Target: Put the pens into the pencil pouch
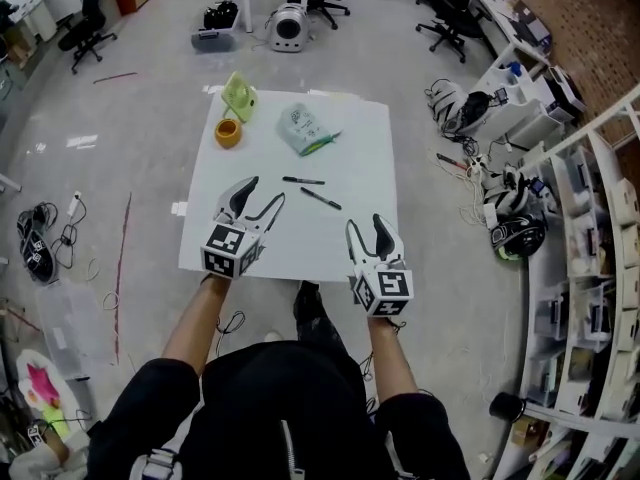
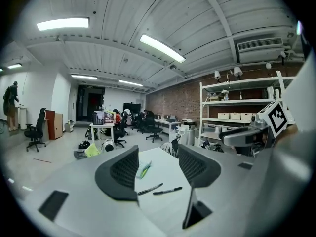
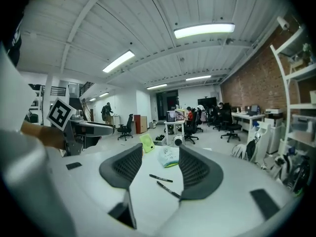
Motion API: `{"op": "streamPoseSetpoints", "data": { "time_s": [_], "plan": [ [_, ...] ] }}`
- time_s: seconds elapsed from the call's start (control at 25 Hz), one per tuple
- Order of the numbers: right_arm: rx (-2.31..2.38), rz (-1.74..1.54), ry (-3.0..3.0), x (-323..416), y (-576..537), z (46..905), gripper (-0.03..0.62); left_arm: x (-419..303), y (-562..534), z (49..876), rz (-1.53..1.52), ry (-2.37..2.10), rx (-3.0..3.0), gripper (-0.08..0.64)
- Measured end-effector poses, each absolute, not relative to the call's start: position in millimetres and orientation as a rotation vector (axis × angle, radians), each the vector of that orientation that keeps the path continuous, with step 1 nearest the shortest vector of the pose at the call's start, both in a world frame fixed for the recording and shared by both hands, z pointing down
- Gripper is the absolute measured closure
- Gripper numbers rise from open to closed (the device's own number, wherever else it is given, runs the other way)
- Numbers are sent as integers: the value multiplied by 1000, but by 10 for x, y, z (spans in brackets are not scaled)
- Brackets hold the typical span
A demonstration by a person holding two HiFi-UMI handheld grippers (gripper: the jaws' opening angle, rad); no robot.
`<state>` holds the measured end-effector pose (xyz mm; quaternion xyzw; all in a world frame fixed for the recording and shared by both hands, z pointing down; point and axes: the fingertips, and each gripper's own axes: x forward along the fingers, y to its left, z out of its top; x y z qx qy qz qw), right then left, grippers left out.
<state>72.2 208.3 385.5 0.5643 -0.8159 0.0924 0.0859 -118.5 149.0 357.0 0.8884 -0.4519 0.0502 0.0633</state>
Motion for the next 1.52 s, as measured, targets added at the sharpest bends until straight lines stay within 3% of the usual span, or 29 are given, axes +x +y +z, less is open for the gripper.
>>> {"op": "streamPoseSetpoints", "data": {
  "time_s": [0.6, 1.0, 1.52],
  "plan": [
    [1486, 259, -2515, 945, 516, 3949, 370, -853, 154, 3618, 246, -1471, 2604, 299],
    [1456, 334, -2477, 814, 323, 4169, 359, -1005, -135, 3755, 327, -1418, 2616, 301],
    [1520, 463, -2324, 931, 461, 4582, 360, -625, -443, 4528, 575, -1118, 2702, 324]
  ]
}}
